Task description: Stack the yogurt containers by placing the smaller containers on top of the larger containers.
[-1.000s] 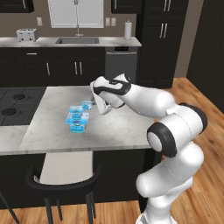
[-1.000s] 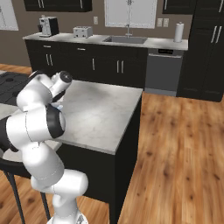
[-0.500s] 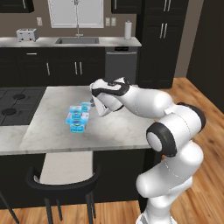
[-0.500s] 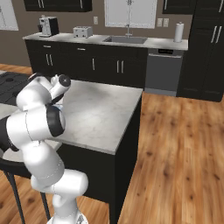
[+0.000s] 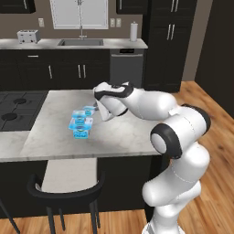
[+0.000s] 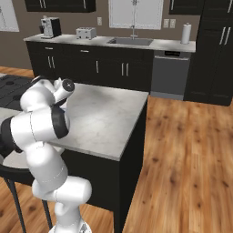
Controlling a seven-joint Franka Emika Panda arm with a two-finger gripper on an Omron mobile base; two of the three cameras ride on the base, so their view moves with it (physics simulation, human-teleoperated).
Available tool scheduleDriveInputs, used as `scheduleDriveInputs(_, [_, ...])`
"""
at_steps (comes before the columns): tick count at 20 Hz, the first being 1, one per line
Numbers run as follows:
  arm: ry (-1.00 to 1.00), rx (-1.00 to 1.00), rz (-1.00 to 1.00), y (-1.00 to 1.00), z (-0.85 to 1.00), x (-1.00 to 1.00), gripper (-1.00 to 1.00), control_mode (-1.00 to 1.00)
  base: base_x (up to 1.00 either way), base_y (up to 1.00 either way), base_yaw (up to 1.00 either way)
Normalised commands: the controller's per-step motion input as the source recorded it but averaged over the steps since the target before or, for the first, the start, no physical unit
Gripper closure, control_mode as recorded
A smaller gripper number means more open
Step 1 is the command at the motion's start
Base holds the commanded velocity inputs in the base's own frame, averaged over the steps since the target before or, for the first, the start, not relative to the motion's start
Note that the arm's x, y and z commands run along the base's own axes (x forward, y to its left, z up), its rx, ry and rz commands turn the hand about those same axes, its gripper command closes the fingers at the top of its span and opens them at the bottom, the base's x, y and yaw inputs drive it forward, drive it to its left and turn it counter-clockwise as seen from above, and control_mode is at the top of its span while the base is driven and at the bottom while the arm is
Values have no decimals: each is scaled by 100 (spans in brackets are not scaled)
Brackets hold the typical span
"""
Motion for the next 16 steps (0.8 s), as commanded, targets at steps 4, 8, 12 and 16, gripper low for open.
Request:
scheduleDriveInputs(4, [-3, 0, 0, 8, -4, 5, 100, -100, 0, 0, 0])
scheduleDriveInputs(8, [-4, 0, 0, 14, -6, 0, 100, -100, 0, 0, 0])
scheduleDriveInputs(12, [-4, 0, 0, 11, -8, 3, 100, -100, 0, 0, 0])
scheduleDriveInputs(16, [-3, 0, 0, 3, -13, 8, 100, -100, 0, 0, 0])
